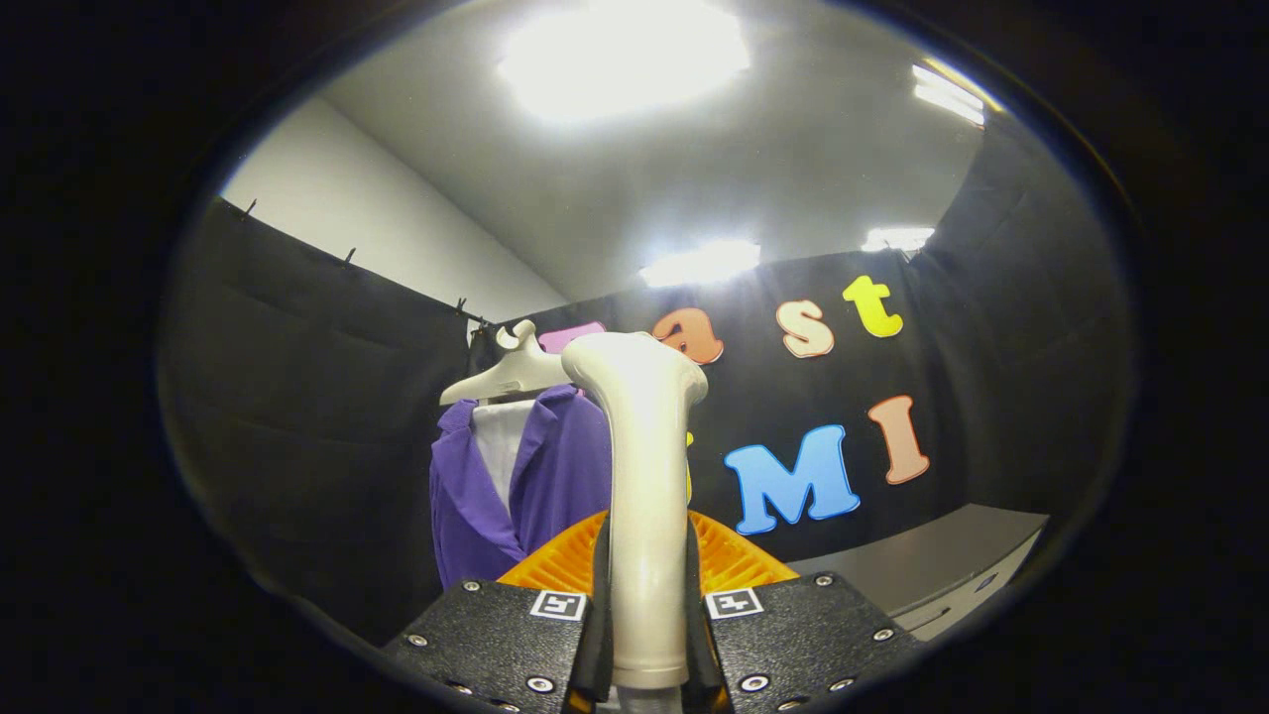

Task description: Iron the clothes twice with a garment steamer, once on the left side and once on the right side.

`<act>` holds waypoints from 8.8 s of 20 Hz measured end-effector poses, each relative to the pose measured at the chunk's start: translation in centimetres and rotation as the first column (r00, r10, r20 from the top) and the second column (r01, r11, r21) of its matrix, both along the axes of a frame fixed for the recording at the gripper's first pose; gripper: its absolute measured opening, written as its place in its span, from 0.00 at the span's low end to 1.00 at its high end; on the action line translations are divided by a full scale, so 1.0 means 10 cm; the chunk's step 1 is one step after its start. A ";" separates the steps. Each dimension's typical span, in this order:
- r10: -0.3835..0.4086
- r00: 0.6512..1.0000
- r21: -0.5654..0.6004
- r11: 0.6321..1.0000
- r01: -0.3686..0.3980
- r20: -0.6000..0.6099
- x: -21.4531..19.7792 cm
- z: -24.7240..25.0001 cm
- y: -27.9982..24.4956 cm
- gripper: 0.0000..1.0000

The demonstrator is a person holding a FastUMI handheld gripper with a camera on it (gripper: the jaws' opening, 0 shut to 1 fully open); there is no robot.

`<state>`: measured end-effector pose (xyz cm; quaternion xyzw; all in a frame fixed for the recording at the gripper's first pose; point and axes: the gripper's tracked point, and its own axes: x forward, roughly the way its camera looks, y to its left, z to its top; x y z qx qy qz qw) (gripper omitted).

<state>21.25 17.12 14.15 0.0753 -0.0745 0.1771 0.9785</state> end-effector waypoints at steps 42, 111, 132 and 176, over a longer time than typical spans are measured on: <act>-0.022 0.943 -0.270 0.960 -0.073 -0.331 0.17 -2.30 1.09 0.31; 0.103 0.988 -0.296 0.946 -0.133 -0.117 0.33 -1.58 2.55 0.33; 0.092 0.931 -0.378 0.896 -0.232 -0.352 -0.29 -3.19 2.03 0.33; 0.005 0.888 -0.286 0.946 -0.152 -0.459 -1.84 -3.07 -0.04 0.33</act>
